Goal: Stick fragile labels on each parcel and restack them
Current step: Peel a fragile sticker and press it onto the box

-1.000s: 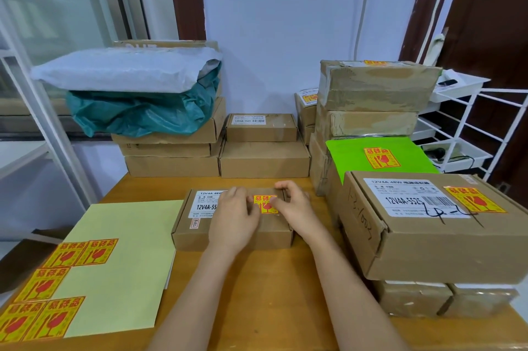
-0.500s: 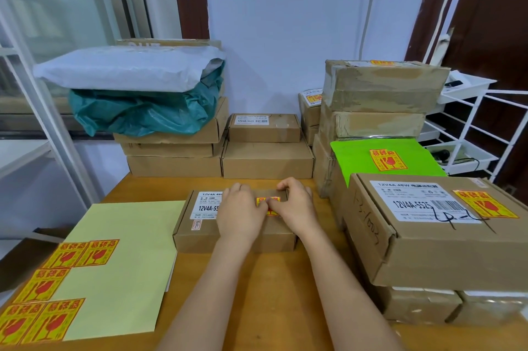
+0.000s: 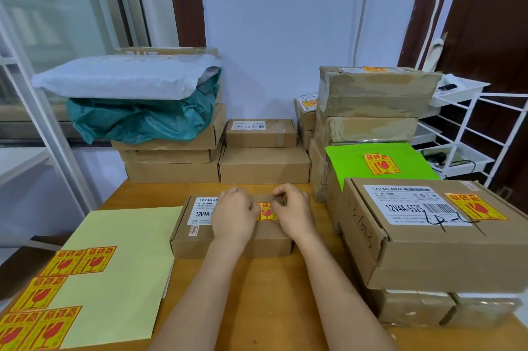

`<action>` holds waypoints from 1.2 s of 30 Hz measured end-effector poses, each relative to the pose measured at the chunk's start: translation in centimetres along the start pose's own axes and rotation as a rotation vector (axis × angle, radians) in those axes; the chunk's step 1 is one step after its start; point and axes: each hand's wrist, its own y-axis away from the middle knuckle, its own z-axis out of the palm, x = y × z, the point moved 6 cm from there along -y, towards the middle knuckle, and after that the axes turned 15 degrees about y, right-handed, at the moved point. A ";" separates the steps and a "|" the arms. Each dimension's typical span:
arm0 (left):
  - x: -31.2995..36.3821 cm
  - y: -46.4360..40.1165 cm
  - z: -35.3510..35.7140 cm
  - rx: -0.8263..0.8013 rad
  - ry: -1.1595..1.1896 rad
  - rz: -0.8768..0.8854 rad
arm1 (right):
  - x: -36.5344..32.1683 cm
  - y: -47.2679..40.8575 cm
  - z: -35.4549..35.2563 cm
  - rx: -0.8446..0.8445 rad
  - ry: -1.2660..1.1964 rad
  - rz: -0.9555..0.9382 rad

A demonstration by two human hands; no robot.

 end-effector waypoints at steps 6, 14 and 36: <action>-1.3 -0.4 -0.5 -0.021 0.174 -0.010 | 0.7 -0.1 0.3 -0.009 -0.071 0.027; -2.8 1.9 -3.2 -0.038 0.330 0.074 | 1.2 0.7 0.7 -0.023 -0.194 0.054; -10.7 5.4 -6.1 0.181 0.409 -0.213 | 1.6 6.8 -0.4 0.106 -0.117 0.197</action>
